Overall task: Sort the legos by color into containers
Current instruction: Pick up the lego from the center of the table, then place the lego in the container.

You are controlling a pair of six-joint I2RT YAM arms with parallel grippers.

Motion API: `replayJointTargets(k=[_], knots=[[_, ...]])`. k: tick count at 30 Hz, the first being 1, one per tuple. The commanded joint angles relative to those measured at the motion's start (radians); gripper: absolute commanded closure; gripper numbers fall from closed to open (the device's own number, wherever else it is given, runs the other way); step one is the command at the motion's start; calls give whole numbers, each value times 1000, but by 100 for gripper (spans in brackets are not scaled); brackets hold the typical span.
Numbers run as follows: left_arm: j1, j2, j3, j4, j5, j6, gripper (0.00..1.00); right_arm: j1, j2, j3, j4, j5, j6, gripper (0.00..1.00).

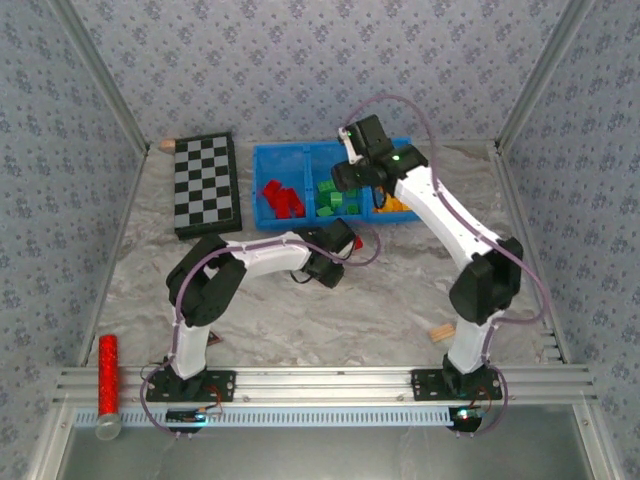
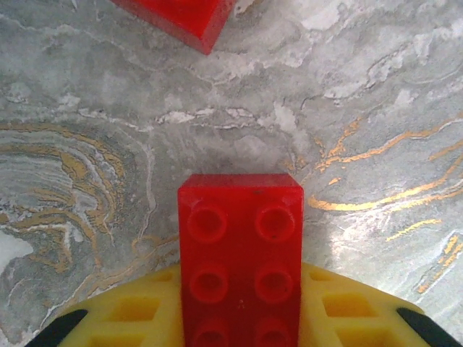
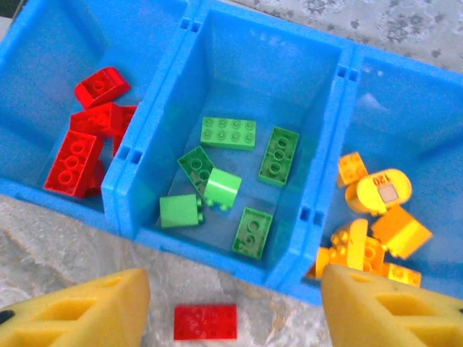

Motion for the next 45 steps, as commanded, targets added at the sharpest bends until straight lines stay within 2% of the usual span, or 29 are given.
replayJointTargets(k=[1, 6, 13, 20, 31, 39, 45], knots=[[14, -37, -25, -75, 20, -7, 73, -9, -123, -79, 28, 23, 36, 27], [46, -145, 11, -130, 1, 13, 76, -15, -265, -215, 48, 17, 42, 17], [167, -260, 145, -204, -52, 44, 76, -59, -411, -425, 103, 21, 131, 1], [317, -259, 249, -164, -105, 20, 77, -77, -486, -576, 150, -21, 186, 0], [451, -36, 429, -65, -41, -13, 77, -47, -494, -699, 159, -83, 206, 0], [480, 203, 642, -83, 11, -50, 77, -24, -482, -750, 208, -104, 222, 0], [483, 322, 763, -123, 24, -67, 72, 4, -472, -769, 221, -102, 226, 0]])
